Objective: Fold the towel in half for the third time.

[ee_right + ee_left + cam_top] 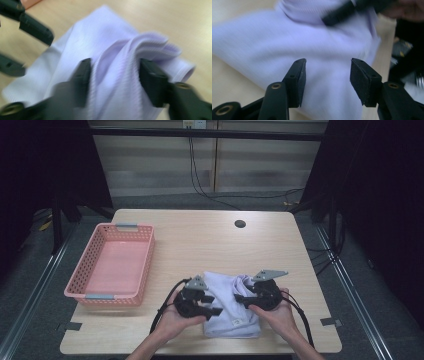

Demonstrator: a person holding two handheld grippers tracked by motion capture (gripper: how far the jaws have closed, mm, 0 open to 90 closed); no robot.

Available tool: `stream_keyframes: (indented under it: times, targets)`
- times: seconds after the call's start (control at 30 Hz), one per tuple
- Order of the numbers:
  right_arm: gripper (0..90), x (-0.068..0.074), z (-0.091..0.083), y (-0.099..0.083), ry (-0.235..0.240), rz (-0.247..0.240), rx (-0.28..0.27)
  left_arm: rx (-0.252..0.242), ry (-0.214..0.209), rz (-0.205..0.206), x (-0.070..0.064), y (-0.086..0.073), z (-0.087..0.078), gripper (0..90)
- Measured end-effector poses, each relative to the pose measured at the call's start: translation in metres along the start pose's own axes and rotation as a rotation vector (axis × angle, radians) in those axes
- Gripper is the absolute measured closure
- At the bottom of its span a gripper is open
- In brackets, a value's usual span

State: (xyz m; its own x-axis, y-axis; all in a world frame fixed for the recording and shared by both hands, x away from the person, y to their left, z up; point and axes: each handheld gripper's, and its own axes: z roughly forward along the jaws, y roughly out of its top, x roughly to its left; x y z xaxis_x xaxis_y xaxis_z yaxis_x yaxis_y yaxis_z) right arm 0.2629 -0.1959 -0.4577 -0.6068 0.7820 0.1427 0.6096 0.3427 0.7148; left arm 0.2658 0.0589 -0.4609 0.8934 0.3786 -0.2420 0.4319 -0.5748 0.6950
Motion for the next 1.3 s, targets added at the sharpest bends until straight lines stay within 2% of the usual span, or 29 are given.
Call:
stream_keyframes:
  times: [0.03, 0.07, 0.1, 0.13, 0.17, 0.23, 0.27, 0.3, 0.4, 0.53, 0.6, 0.67, 0.7, 0.77, 0.87, 0.9, 0.93, 1.07, 1.13, 1.2, 1.23, 1.3]
  targets:
    - [74.5, -0.001, -0.004, -0.005, -0.033, 0.007, -0.017, 0.035, 0.021, 0.018, -0.002, -0.004, 0.004, 44.8]
    - [75.4, -0.004, -0.008, -0.01, -0.026, 0.04, -0.019, 0.055, 0.021, 0.013, -0.001, -0.009, 0.006, 44.3]
    - [77.0, -0.007, -0.012, -0.014, -0.021, 0.08, -0.033, 0.039, 0.015, -0.003, -0.001, -0.015, 0.011, 42.9]
    - [77.3, -0.008, -0.017, -0.021, -0.052, 0.091, -0.06, 0.042, 0.021, 0.001, -0.001, -0.017, 0.012, 42.8]
    - [77.1, -0.009, -0.019, -0.025, -0.065, 0.09, -0.055, 0.027, 0.022, 0.007, -0.002, -0.019, 0.013, 43.1]
    - [74.1, -0.013, -0.02, -0.036, -0.065, 0.116, -0.04, 0.039, 0.024, 0.033, -0.002, -0.019, 0.013, 43.2]
    - [70.7, -0.014, -0.02, -0.042, -0.068, 0.127, -0.009, 0.043, 0.022, 0.027, -0.002, -0.02, 0.011, 43.4]
    - [67.4, -0.015, -0.02, -0.047, -0.077, 0.127, -0.007, 0.015, 0.021, 0.015, -0.002, -0.022, 0.012, 43.4]
    - [50.8, -0.023, -0.023, -0.052, -0.102, 0.145, -0.014, 0.021, 0.013, 0.013, -0.003, -0.025, 0.006, 41.3]
    - [39.6, -0.032, -0.028, -0.041, -0.115, 0.115, -0.028, 0.028, 0.012, -0.026, -0.005, -0.032, -0.008, 37.7]
    - [35.8, -0.036, -0.028, -0.031, -0.104, 0.113, -0.053, 0.028, 0.004, -0.029, -0.006, -0.041, -0.015, 36.8]
    - [30.3, -0.041, -0.024, -0.019, -0.088, 0.1, -0.076, 0.033, 0.024, -0.025, -0.007, -0.049, -0.019, 35.4]
    - [30.0, -0.044, -0.021, -0.012, -0.08, 0.092, -0.094, 0.037, 0.015, -0.033, -0.006, -0.051, -0.02, 34.7]
    - [24.7, -0.049, -0.012, 0.001, -0.057, 0.068, -0.089, 0.033, 0.011, -0.052, -0.005, -0.053, -0.02, 32.9]
    - [20.9, -0.057, 0.005, 0.018, -0.04, 0.05, -0.074, 0.034, 0.011, -0.039, -0.008, -0.051, -0.018, 31.5]
    - [21.6, -0.06, 0.01, 0.021, -0.043, 0.043, -0.079, 0.032, 0.005, -0.041, -0.009, -0.05, -0.016, 31.1]
    - [22.5, -0.063, 0.015, 0.024, -0.049, 0.039, -0.065, 0.034, 0.014, -0.026, -0.009, -0.049, -0.015, 30.9]
    - [26.7, -0.072, 0.029, 0.018, -0.068, 0.04, 0.003, 0.034, 0.014, -0.033, -0.009, -0.048, -0.014, 29.5]
    - [26.6, -0.075, 0.032, 0.007, -0.031, 0.051, 0.026, 0.025, 0.014, -0.036, -0.009, -0.049, -0.012, 27.4]
    - [26.2, -0.077, 0.033, 0.003, 0.006, 0.056, 0.03, 0.039, 0.023, -0.025, -0.008, -0.047, -0.01, 27.0]
    - [25.0, -0.078, 0.033, 0.002, 0.019, 0.054, 0.034, 0.044, 0.014, -0.026, -0.008, -0.046, -0.009, 26.3]
    - [20.4, -0.079, 0.038, 0.002, 0.015, 0.051, 0.044, 0.044, 0.012, -0.021, -0.009, -0.044, -0.005, 25.9]
